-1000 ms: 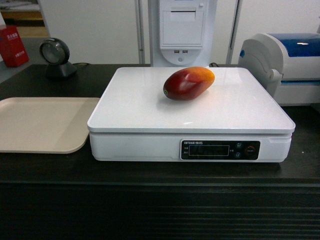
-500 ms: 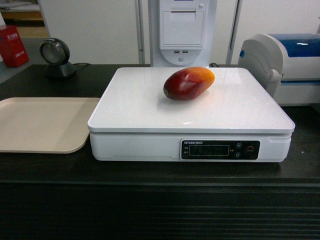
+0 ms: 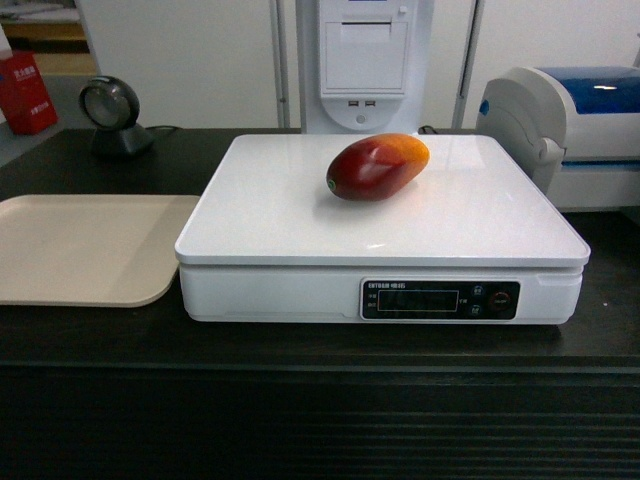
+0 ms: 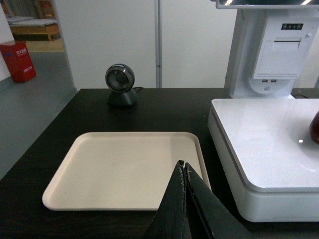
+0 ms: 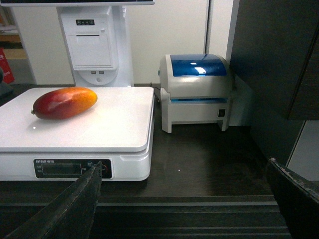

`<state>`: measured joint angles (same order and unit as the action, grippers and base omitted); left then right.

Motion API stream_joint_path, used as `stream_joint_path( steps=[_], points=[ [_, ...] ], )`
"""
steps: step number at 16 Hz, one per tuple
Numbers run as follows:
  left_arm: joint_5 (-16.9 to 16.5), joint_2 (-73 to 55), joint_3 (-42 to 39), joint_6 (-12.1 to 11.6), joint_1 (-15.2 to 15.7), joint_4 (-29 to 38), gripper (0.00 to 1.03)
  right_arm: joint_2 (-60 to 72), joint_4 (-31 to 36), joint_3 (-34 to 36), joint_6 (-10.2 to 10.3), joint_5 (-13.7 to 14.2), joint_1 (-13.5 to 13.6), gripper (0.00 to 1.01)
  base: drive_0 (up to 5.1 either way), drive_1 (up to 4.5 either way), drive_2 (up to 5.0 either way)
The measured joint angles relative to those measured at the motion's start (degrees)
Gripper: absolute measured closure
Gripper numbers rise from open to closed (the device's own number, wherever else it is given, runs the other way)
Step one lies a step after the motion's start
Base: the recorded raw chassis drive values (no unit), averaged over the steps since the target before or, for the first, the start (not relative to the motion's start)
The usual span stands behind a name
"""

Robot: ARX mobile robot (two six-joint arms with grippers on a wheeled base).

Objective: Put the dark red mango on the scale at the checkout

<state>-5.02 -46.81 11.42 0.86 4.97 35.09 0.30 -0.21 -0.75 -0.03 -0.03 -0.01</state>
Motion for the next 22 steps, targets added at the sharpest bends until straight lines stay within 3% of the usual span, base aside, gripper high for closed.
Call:
stream_joint_path(
  steps=[2, 3, 11, 12, 22],
  points=[
    [4.5, 4.24, -2.93, -0.02, -4.63, -1.33, 1.01, 0.0, -0.02, 0.0, 0.0, 0.02, 0.0, 0.03, 0.0, 0.0, 0.0],
    [4.31, 6.1, -3.89, -0.09, -5.38, -2.01, 1.01, 0.0, 0.0, 0.0, -0.02, 0.0, 0.0, 0.03, 0.0, 0.0, 0.0],
    [5.09, 20.48, -9.11, -0.07, -4.94, -11.3, 1.01, 0.0, 0.0, 0.0, 0.0, 0.0, 0.0, 0.03, 0.0, 0.0, 0.0],
    [5.09, 20.9, -10.71, -0.09, -4.94, -8.39, 1.01, 0.0, 0.0, 0.0, 0.0, 0.02, 0.0, 0.03, 0.0, 0.0, 0.0],
    [5.07, 34.8, -10.86, -0.07, -4.94, -23.12, 1.01, 0.0, 0.0, 0.0, 0.0, 0.0, 0.0, 0.03, 0.0, 0.0, 0.0]
  ],
)
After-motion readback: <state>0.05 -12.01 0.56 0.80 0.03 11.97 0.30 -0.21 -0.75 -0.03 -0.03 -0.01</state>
